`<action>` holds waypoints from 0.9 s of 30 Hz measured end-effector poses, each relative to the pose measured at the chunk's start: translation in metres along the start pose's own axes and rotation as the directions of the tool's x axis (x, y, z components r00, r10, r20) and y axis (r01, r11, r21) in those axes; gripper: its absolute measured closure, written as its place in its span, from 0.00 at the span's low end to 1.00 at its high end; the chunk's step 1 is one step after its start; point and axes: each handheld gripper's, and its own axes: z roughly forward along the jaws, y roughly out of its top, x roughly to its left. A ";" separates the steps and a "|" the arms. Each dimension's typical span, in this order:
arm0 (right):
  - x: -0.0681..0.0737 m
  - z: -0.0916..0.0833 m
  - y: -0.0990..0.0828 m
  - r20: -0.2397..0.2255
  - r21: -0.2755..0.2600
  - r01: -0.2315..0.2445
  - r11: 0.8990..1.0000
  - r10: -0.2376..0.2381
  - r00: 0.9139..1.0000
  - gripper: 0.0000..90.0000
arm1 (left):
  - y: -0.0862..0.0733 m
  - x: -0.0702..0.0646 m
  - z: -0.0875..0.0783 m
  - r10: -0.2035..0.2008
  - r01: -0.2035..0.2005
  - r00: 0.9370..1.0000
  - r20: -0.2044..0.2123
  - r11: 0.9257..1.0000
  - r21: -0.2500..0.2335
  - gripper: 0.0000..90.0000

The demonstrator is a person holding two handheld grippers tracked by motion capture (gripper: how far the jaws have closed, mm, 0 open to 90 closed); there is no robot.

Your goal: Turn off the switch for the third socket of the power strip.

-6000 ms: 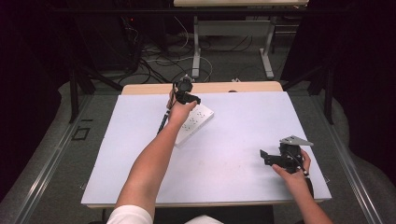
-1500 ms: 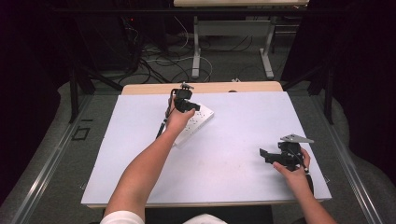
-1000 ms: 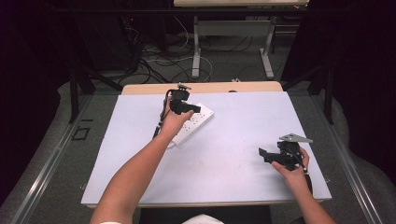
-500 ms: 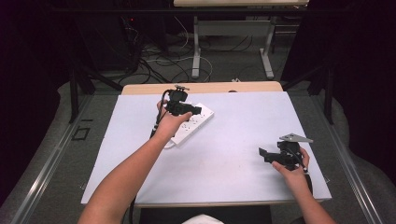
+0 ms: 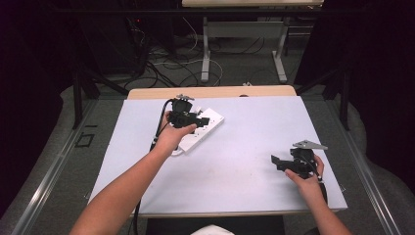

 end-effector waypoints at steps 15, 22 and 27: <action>0.000 0.001 0.000 -0.001 0.002 0.003 1.000 -0.003 1.000 0.15 | -0.023 0.003 -0.021 0.024 -0.024 1.000 0.006 0.999 -0.028 0.40; 0.001 0.001 0.000 0.001 0.001 0.005 1.000 -0.005 1.000 0.15 | -0.036 0.009 -0.039 0.038 -0.038 0.999 -0.007 0.998 -0.057 0.37; 0.001 0.001 0.000 -0.001 0.003 0.005 1.000 -0.005 1.000 0.15 | -0.048 0.016 -0.050 0.008 -0.010 1.000 -0.022 0.997 -0.073 0.35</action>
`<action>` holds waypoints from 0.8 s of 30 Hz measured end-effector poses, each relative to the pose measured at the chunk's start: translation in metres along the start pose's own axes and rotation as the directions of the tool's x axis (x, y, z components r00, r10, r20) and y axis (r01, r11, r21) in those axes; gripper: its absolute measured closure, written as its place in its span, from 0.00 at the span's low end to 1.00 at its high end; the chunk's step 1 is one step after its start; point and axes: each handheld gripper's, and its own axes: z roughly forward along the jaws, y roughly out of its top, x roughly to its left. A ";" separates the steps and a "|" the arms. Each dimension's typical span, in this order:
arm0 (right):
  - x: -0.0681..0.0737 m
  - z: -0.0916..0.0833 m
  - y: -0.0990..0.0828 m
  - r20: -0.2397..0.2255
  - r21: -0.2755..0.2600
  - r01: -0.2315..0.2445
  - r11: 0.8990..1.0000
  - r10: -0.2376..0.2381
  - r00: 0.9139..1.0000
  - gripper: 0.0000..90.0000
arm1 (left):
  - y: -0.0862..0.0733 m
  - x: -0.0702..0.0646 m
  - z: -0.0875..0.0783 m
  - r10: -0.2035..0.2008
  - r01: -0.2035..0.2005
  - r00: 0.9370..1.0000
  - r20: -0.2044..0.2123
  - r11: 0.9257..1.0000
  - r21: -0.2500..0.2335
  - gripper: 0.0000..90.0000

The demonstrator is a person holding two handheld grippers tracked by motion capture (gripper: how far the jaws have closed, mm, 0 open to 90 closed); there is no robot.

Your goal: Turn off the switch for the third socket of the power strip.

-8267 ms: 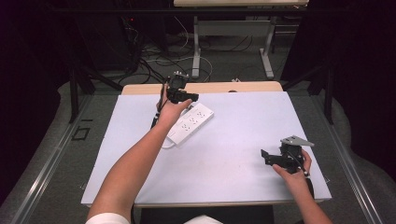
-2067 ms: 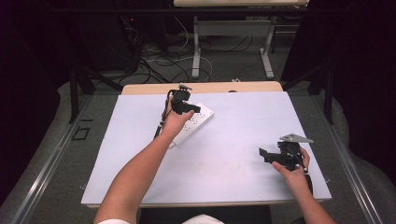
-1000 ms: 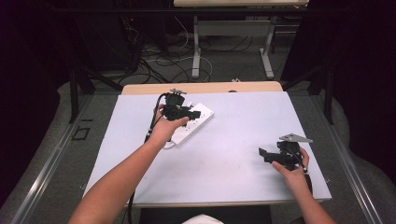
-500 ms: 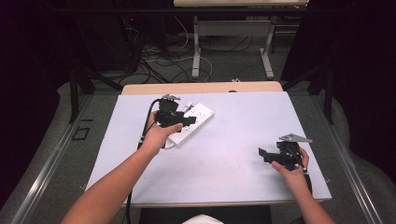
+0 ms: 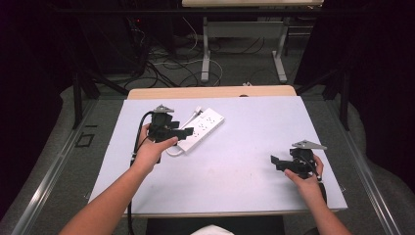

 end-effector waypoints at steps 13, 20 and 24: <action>0.001 0.000 0.000 0.002 -0.003 0.001 1.000 -0.001 1.000 0.15 | -0.026 0.010 -0.018 -0.058 0.057 0.998 -0.015 0.998 -0.014 0.24; 0.001 0.000 0.000 0.002 -0.003 0.001 1.000 -0.001 1.000 0.15 | -0.042 0.012 -0.021 -0.063 0.061 0.997 -0.052 0.998 -0.034 0.11; 0.002 0.000 0.000 0.001 -0.001 -0.003 1.000 0.003 1.000 0.15 | -0.049 0.013 -0.022 -0.072 0.070 0.996 -0.054 0.997 -0.036 0.01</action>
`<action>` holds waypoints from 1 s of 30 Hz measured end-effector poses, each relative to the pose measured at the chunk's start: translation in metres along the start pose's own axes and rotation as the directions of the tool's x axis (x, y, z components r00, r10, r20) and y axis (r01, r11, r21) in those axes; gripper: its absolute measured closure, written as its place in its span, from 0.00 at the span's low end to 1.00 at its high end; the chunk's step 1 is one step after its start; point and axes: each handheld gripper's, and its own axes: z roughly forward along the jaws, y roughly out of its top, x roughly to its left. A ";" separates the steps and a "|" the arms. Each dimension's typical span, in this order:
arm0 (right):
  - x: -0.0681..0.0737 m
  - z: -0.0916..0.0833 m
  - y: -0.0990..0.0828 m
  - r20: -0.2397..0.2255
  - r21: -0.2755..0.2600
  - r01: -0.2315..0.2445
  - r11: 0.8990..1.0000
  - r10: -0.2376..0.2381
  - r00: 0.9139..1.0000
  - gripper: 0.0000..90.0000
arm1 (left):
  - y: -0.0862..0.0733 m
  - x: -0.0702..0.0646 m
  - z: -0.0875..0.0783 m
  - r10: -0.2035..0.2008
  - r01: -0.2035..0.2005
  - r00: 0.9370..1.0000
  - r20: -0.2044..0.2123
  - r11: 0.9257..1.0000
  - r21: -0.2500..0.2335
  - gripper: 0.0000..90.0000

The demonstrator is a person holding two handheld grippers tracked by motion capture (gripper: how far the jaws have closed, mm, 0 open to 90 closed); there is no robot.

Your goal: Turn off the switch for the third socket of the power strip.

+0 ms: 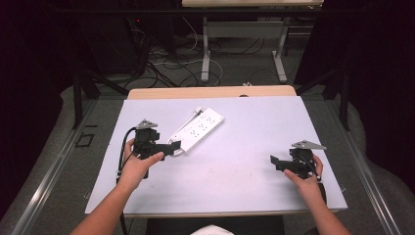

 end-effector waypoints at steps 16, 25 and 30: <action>0.000 -0.001 0.000 0.002 -0.009 0.011 1.000 -0.011 1.000 0.15 | -0.046 0.019 0.002 -0.027 0.028 0.999 -0.045 1.000 0.012 0.00; 0.002 -0.001 0.001 -0.002 -0.010 0.020 1.000 -0.020 1.000 0.15 | -0.071 0.033 0.001 -0.069 0.072 0.995 -0.078 0.997 0.031 0.00; 0.003 0.000 0.001 -0.004 -0.011 0.018 1.000 -0.018 1.000 0.15 | -0.077 0.040 0.000 -0.106 0.108 0.990 -0.092 0.994 0.019 0.01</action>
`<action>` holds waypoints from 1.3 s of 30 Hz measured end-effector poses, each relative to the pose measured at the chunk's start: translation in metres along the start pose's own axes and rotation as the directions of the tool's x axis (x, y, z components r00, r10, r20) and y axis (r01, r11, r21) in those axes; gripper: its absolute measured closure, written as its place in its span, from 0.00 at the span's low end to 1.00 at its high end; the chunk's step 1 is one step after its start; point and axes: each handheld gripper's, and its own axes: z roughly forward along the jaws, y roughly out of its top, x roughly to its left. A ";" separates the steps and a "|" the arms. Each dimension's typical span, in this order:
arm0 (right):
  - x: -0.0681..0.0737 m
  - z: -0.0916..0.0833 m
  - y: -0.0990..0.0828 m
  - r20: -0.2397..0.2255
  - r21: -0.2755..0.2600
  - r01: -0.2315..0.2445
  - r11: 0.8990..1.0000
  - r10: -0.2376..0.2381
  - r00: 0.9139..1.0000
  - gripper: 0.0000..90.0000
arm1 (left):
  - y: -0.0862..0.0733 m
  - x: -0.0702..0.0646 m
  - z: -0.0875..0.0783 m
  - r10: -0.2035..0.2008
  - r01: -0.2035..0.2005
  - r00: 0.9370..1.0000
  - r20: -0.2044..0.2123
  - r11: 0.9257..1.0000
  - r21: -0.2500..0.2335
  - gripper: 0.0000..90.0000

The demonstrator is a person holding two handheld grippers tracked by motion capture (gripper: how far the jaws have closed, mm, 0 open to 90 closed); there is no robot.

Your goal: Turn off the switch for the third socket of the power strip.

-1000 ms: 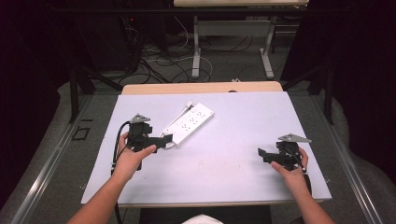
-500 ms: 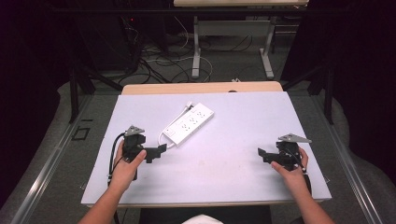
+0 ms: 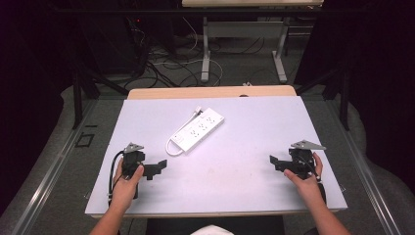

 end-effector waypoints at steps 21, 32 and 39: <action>-0.001 0.001 0.000 -0.008 0.008 0.010 1.000 -0.010 1.000 0.15 | -0.014 0.028 0.004 -0.075 0.075 0.995 -0.070 0.997 -0.001 0.03; -0.001 0.002 0.000 -0.010 0.008 0.013 1.000 -0.013 1.000 0.15 | -0.014 0.035 0.002 -0.101 0.101 0.991 -0.085 0.995 -0.003 0.03; -0.001 0.002 0.000 -0.008 0.011 0.013 1.000 -0.013 1.000 0.15 | -0.014 0.039 0.001 -0.108 0.108 0.990 -0.091 0.994 -0.008 0.03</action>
